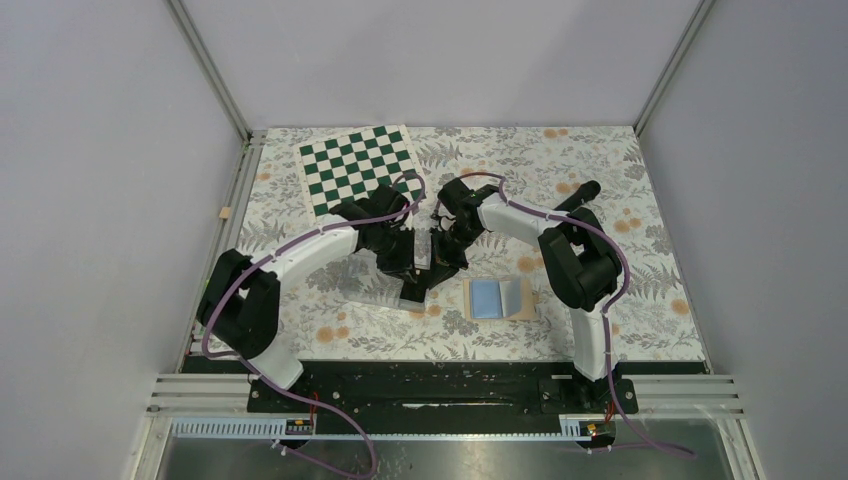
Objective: Put the credit cards into the card holder
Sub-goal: Pick up the credit card from the storage box.
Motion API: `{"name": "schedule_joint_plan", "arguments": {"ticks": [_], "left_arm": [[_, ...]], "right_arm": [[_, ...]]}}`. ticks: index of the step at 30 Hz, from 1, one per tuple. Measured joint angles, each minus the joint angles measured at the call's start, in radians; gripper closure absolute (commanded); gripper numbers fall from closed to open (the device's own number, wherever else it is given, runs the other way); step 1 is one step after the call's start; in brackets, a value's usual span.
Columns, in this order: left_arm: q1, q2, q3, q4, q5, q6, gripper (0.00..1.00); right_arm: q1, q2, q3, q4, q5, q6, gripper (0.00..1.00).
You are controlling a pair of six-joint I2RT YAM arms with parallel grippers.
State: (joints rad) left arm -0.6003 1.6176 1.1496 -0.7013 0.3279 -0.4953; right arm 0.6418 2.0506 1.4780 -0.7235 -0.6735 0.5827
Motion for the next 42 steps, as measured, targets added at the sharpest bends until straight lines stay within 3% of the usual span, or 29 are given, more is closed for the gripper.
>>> {"name": "schedule_joint_plan", "arguments": {"ticks": [2, 5, 15, 22, 27, 31, 42], "left_arm": [[0.000, -0.008, 0.000, 0.001, -0.003, -0.005, 0.72], [0.001, -0.011, 0.000, 0.000, -0.014, -0.011, 0.62], [0.051, -0.011, -0.031, 0.013, -0.026, -0.029, 0.61], [0.056, 0.018, -0.048, 0.032, -0.018, -0.029, 0.73], [0.056, 0.029, -0.068, 0.039, -0.010, -0.028, 0.91], [0.060, 0.029, -0.073, 0.037, -0.010, -0.020, 0.99], [0.045, 0.028, -0.065, 0.027, -0.034, -0.002, 1.00]], "right_arm": [[0.000, 0.000, 0.000, 0.000, 0.000, 0.000, 1.00], [0.000, 0.000, 0.000, 0.000, 0.000, 0.000, 1.00], [0.000, 0.000, 0.000, 0.000, 0.000, -0.001, 1.00], [0.000, 0.000, 0.000, 0.000, 0.000, -0.001, 1.00], [0.000, 0.000, 0.000, 0.000, -0.001, -0.002, 1.00], [0.000, 0.000, 0.000, 0.000, 0.000, -0.002, 1.00], [0.000, 0.000, -0.002, 0.000, -0.002, -0.002, 1.00]]}}
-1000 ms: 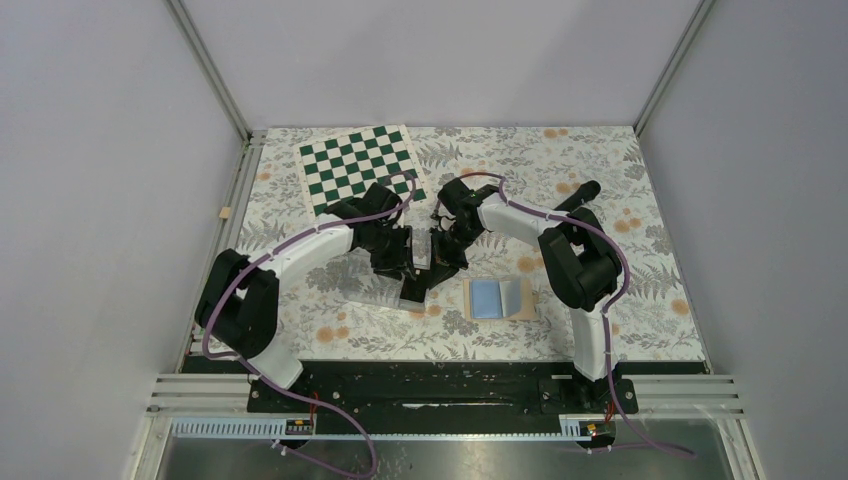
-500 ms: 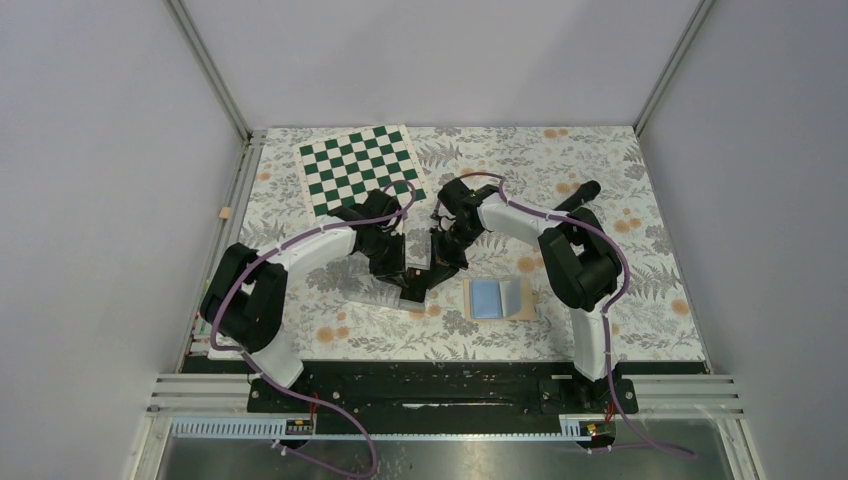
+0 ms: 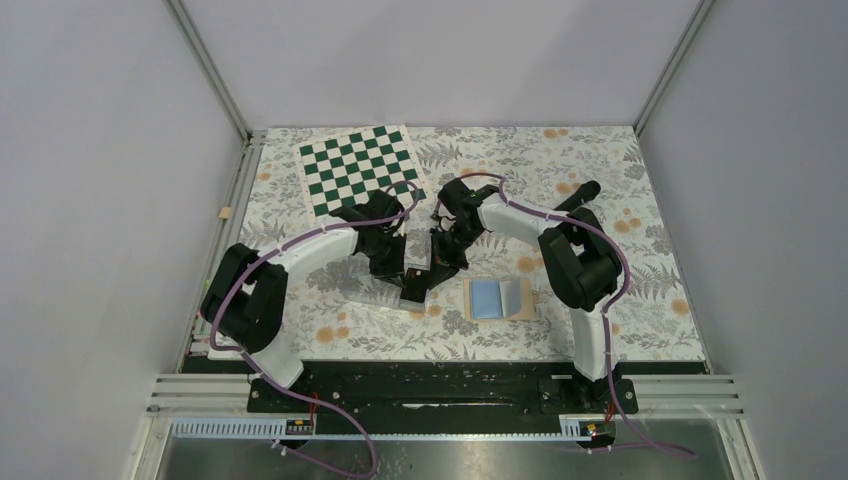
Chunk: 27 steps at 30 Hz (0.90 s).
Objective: Put the credit cards into the card holder
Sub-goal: Pick up the credit card from the storage box.
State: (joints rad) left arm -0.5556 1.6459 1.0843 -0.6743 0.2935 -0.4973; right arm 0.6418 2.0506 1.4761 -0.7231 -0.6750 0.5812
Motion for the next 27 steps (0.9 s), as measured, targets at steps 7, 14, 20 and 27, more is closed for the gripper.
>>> {"name": "schedule_joint_plan", "arguments": {"ticks": [7, 14, 20, 27], "left_arm": [[-0.034, 0.000, 0.015, -0.019, -0.046, 0.019, 1.00], [-0.062, 0.000, 0.056, -0.070, -0.093, 0.034, 0.99], [-0.075, 0.000, 0.082, -0.097, -0.108, 0.046, 0.96], [-0.081, 0.000, 0.082, -0.097, -0.115, 0.052, 0.97]], "right_arm": [[0.000, 0.000, -0.002, -0.003, -0.002, 0.000, 1.00], [0.000, 0.000, -0.002, -0.003, -0.002, 0.000, 1.00], [0.000, 0.000, -0.003, -0.003, -0.003, 0.000, 1.00], [-0.001, 0.000, -0.006, -0.002, -0.008, -0.001, 1.00]]}}
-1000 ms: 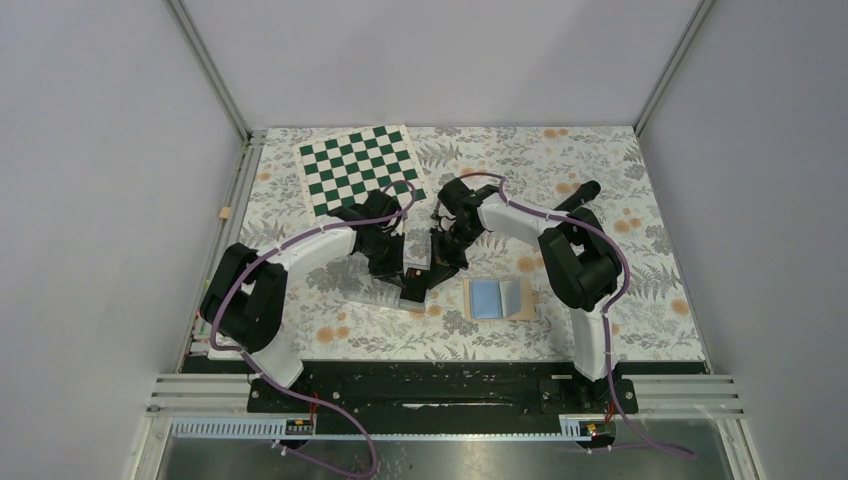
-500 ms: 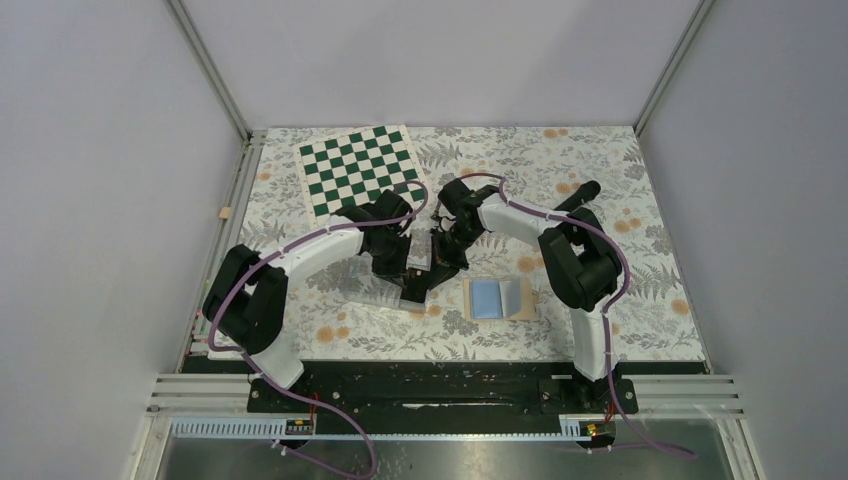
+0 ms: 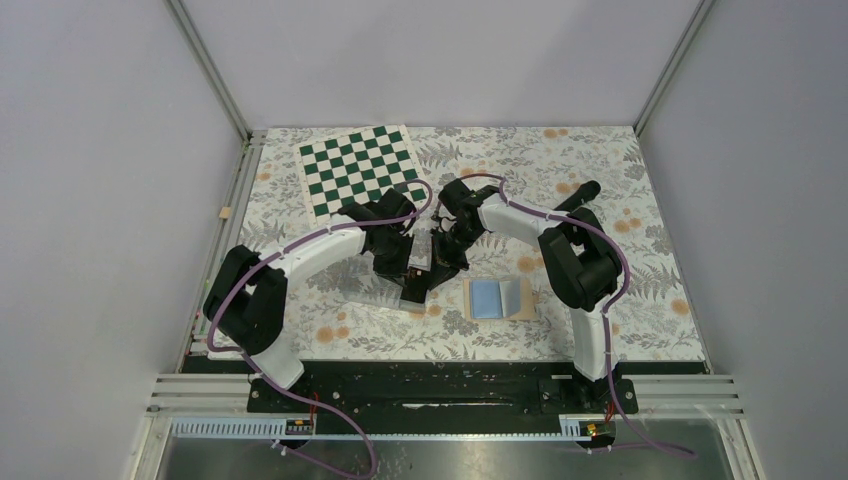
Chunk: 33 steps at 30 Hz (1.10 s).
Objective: Put the credit cards into the card holder
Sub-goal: Pick up the credit card from the storage box.
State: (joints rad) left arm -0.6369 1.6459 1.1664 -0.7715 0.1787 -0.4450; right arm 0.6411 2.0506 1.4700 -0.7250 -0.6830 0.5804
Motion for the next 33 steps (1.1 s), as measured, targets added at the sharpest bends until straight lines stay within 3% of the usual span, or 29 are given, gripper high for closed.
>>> {"name": "schedule_joint_plan", "arguments": {"ticks": [13, 21, 26, 33], "left_arm": [[-0.001, -0.042, 0.000, 0.005, 0.027, -0.032, 0.96], [-0.019, -0.055, 0.002, 0.059, 0.118, -0.063, 0.89], [-0.028, -0.053, 0.002, 0.087, 0.156, -0.077, 1.00], [-0.023, -0.053, 0.000, 0.066, 0.138, -0.079, 1.00]], "right_arm": [[0.000, 0.000, -0.002, 0.001, -0.002, 0.000, 1.00], [0.000, 0.000, -0.003, 0.005, -0.008, 0.000, 1.00], [0.000, 0.000, -0.004, 0.007, -0.010, 0.000, 1.00], [0.000, 0.000, -0.004, 0.008, -0.010, -0.002, 0.99]]}}
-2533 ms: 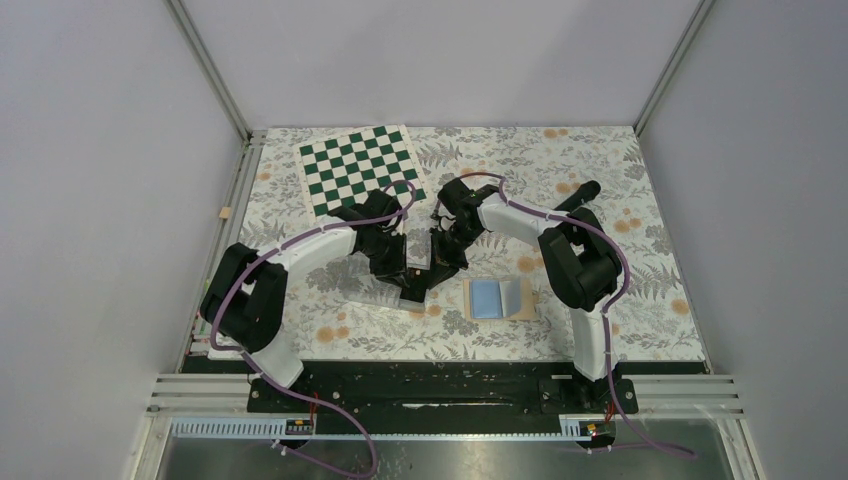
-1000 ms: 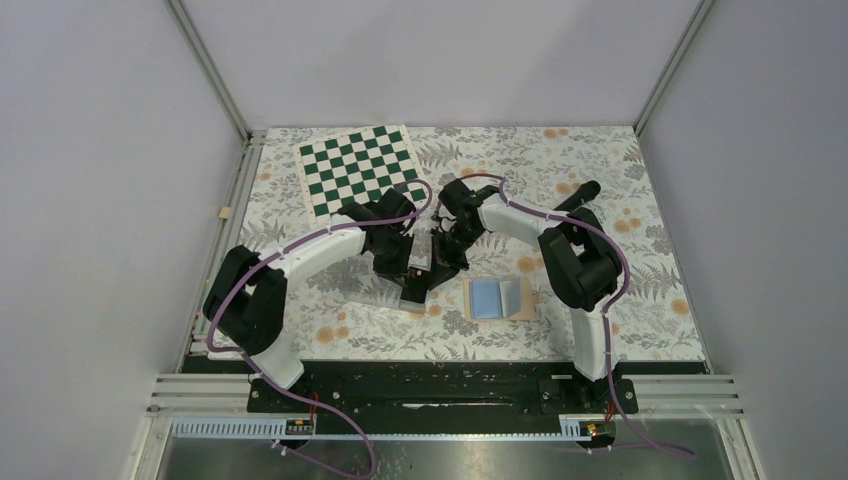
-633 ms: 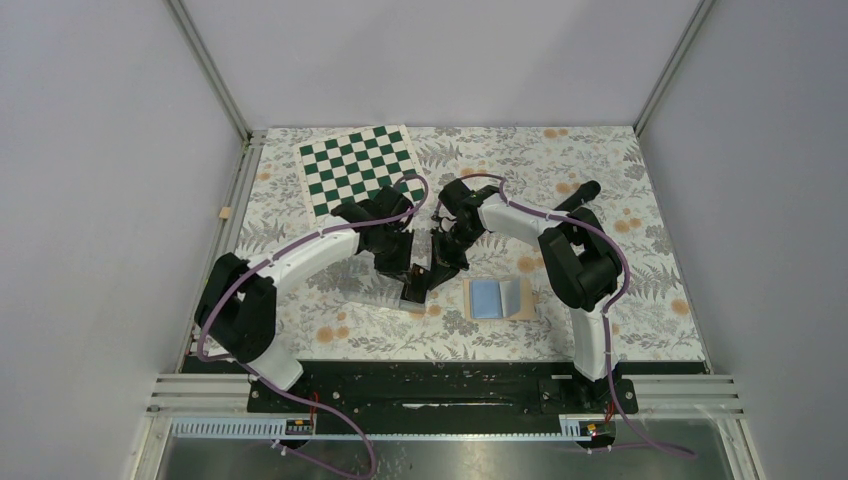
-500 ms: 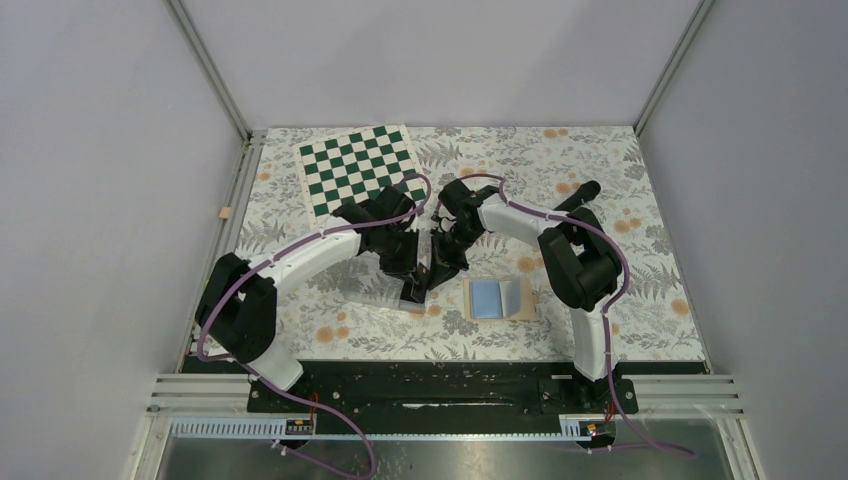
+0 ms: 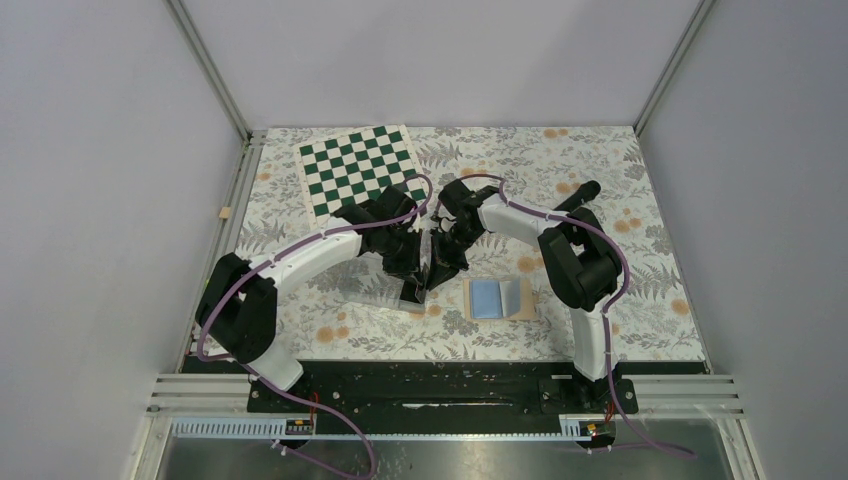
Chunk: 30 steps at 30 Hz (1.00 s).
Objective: Put the credit cards into the card holder
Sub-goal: Pick up the credit card from the storage box.
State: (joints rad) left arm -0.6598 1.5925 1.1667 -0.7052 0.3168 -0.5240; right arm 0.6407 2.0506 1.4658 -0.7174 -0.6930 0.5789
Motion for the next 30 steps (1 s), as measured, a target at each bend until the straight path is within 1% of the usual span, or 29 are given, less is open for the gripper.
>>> {"name": "schedule_joint_plan", "arguments": {"ticks": [4, 5, 11, 14, 15, 20, 24, 28, 30], "left_arm": [[0.000, 0.000, -0.002, -0.002, -0.006, -0.001, 1.00], [0.000, 0.000, -0.002, -0.002, -0.006, -0.001, 1.00], [0.000, -0.004, -0.002, -0.002, -0.012, -0.001, 1.00], [0.000, -0.022, -0.002, -0.005, -0.030, -0.004, 1.00], [0.000, -0.033, -0.002, -0.005, -0.035, -0.006, 1.00], [0.005, -0.125, -0.002, -0.001, -0.060, -0.026, 1.00], [0.020, -0.196, -0.002, 0.005, -0.069, -0.045, 1.00], [0.053, -0.247, -0.002, 0.039, -0.055, -0.073, 1.00], [0.077, -0.273, -0.013, 0.086, -0.025, -0.095, 1.00]], "right_arm": [[0.000, 0.000, 0.000, 0.000, 0.000, -0.004, 0.96], [0.000, 0.000, 0.000, 0.000, 0.000, -0.005, 0.93], [0.000, -0.017, -0.005, 0.005, 0.022, -0.024, 0.63], [-0.005, -0.072, -0.015, 0.005, 0.054, -0.040, 0.49], [-0.008, -0.096, -0.018, 0.008, 0.060, -0.043, 0.46], [-0.047, -0.268, -0.066, 0.066, 0.074, -0.046, 0.35], [-0.111, -0.358, -0.116, 0.117, 0.069, -0.033, 0.28], [-0.192, -0.439, -0.192, 0.181, 0.024, -0.009, 0.26], [-0.234, -0.474, -0.241, 0.235, -0.020, 0.012, 0.25]]}}
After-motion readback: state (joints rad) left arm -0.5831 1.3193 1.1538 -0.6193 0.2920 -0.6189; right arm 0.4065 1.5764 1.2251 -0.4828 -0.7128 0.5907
